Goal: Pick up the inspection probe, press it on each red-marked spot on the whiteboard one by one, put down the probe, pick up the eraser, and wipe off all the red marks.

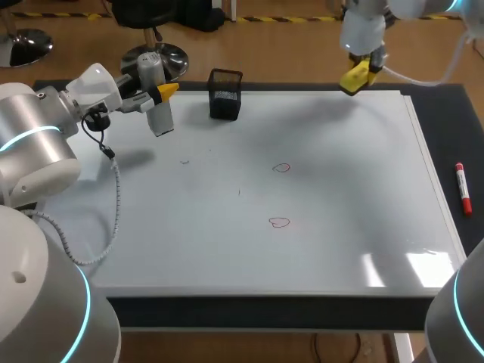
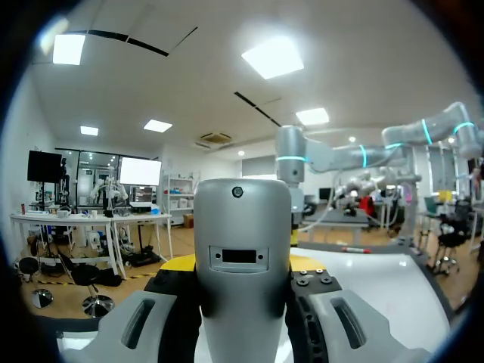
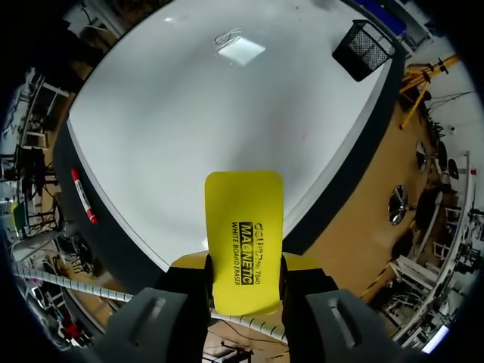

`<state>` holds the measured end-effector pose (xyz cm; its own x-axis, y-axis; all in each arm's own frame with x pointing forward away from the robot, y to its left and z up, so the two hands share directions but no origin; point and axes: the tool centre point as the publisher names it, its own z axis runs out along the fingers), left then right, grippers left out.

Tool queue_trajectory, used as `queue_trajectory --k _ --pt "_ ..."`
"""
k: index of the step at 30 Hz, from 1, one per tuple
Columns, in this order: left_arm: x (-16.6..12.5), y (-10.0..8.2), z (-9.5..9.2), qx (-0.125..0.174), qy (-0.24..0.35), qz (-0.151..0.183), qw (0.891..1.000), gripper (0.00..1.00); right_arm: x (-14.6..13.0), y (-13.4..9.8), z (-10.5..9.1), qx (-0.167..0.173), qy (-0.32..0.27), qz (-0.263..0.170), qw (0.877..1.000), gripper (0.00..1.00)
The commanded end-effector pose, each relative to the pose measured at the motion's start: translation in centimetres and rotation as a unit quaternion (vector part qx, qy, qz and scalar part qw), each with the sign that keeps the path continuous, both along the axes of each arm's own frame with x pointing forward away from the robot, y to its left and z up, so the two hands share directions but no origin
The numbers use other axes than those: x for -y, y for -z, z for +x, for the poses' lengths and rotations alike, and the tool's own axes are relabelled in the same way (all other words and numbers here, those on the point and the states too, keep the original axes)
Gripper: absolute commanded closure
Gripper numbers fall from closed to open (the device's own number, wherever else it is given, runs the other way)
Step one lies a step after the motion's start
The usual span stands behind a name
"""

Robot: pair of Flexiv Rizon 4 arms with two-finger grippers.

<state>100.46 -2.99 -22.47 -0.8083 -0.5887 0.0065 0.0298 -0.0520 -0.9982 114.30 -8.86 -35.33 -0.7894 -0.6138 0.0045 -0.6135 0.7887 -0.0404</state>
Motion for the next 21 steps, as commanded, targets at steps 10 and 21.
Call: queue_trajectory --k 10,21 --pt "0.15 -0.07 0.0 0.001 -0.003 0.0 1.0 1.0 0.9 -0.24 -0.67 0.004 0.008 0.021 1.0 1.0" --pt "0.15 -0.07 0.0 0.001 -0.003 0.0 1.0 1.0 0.9 -0.24 -0.67 0.004 0.008 0.021 1.0 1.0"
